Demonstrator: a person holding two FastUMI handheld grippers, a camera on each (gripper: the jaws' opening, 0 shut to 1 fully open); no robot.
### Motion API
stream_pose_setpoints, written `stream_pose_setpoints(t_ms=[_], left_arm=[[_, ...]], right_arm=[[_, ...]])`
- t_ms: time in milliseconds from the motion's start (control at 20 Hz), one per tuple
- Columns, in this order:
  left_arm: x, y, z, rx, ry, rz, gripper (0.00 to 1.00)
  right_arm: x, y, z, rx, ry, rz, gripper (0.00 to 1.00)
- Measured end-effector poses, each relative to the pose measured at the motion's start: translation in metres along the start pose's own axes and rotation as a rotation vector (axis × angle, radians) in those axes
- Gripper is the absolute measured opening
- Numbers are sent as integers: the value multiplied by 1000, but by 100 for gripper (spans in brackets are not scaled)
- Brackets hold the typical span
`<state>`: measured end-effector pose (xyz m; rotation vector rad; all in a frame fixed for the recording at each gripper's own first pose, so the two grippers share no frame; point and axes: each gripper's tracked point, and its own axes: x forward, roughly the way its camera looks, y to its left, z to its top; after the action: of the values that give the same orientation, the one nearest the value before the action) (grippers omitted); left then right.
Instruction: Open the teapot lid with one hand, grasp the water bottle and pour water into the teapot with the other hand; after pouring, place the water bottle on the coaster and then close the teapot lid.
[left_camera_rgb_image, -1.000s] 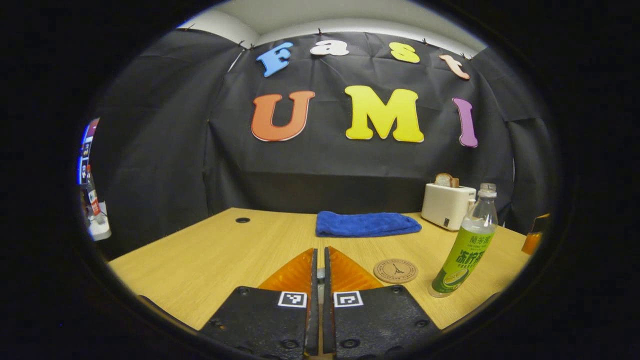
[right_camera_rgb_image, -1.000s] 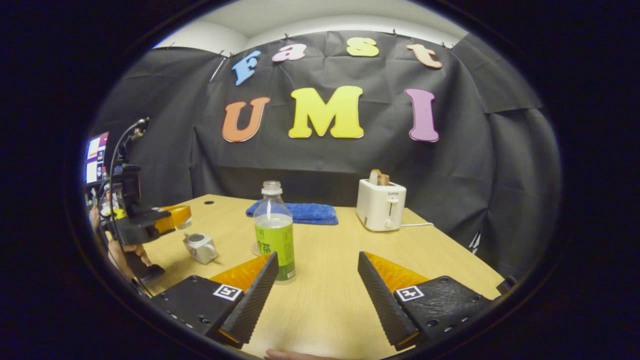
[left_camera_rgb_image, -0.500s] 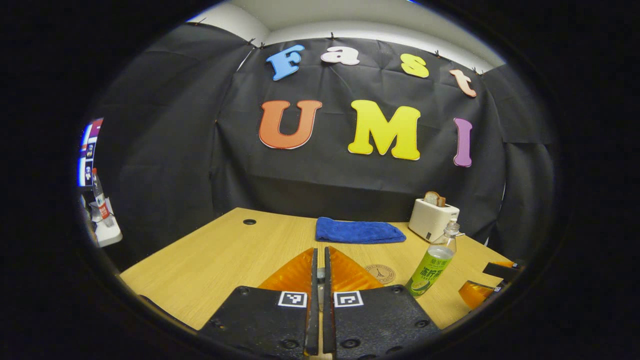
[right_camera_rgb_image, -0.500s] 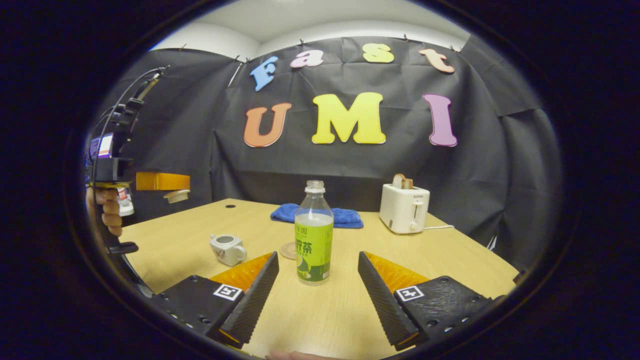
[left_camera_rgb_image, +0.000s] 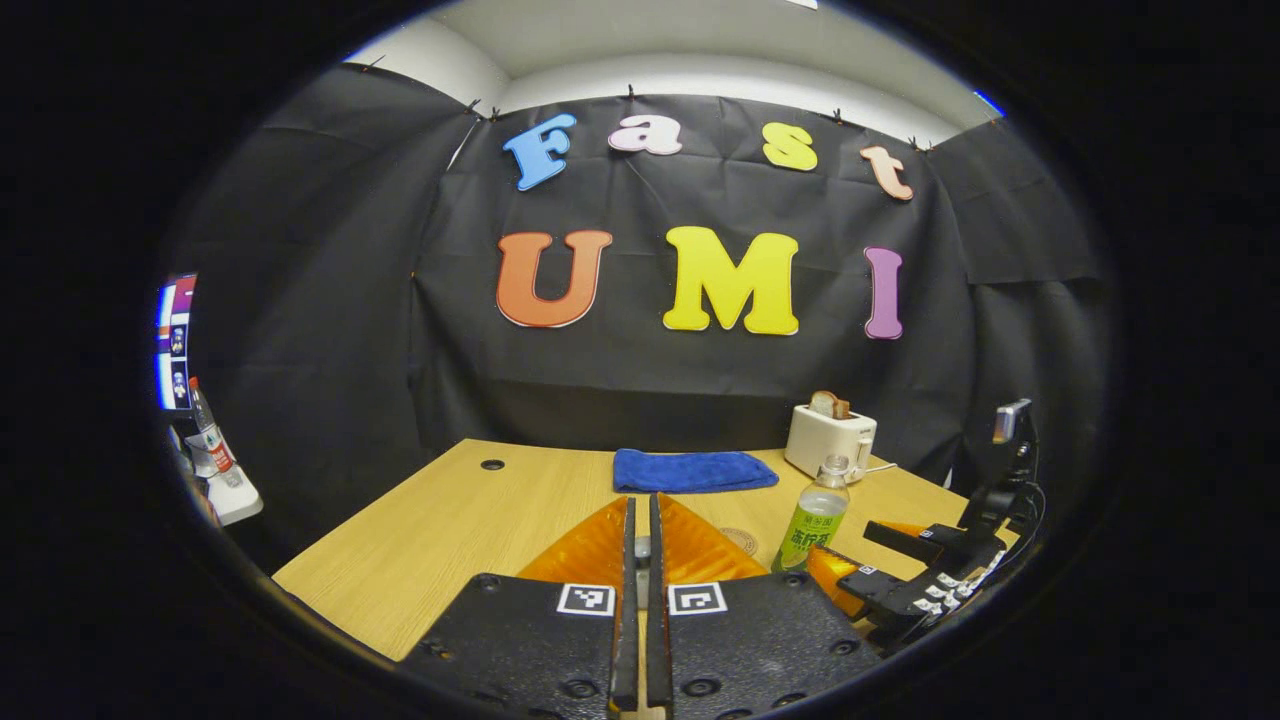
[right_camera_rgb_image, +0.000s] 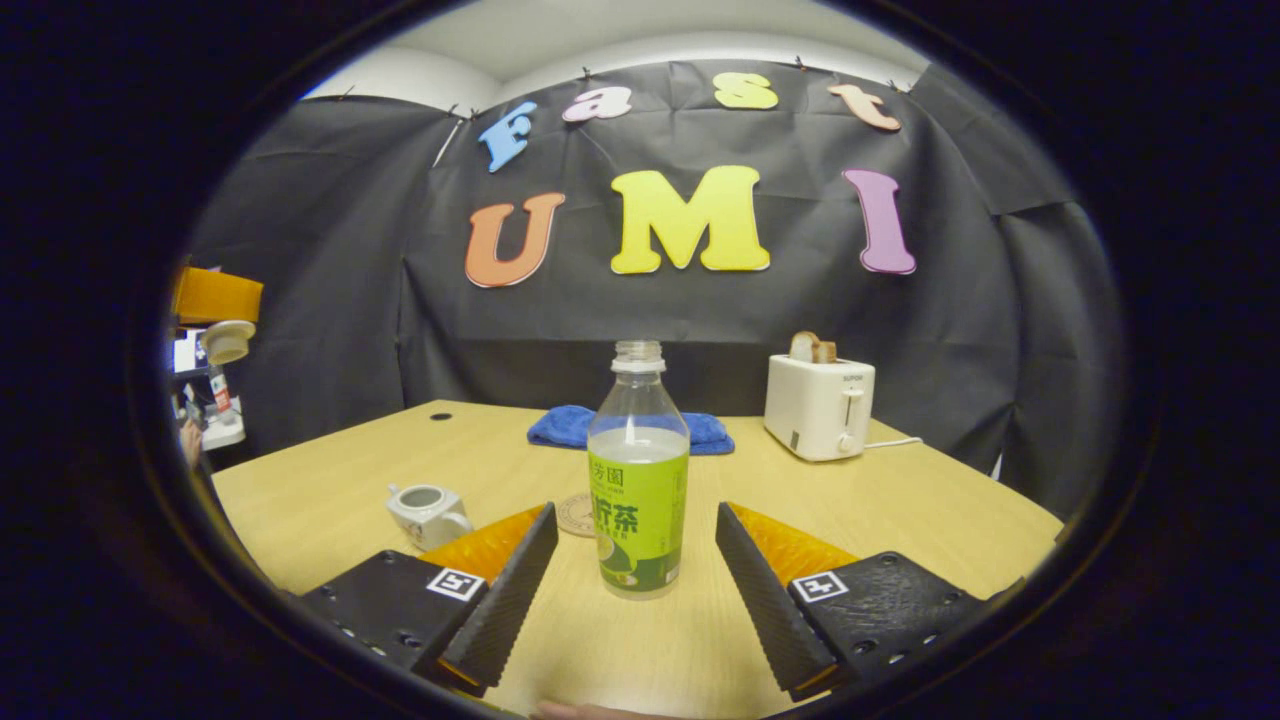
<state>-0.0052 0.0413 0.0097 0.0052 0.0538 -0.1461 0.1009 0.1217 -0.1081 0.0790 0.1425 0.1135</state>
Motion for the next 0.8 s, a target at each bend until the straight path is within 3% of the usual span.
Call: stream_pose_setpoints(t_ms=[150, 400, 550, 800], left_arm=[[2, 4, -1, -6, 2, 12, 5], [5, 5, -5, -4, 16, 8, 5], [6, 8, -8, 3, 24, 11, 6], [6, 12, -9, -2, 29, 11, 6]], right_arm=[[24, -8, 5, -25, -17, -35, 95], [52, -5, 1, -34, 7, -27, 96], [52, -8, 3, -43, 4, -37, 75], [33, -9, 17, -123, 0, -40, 73]])
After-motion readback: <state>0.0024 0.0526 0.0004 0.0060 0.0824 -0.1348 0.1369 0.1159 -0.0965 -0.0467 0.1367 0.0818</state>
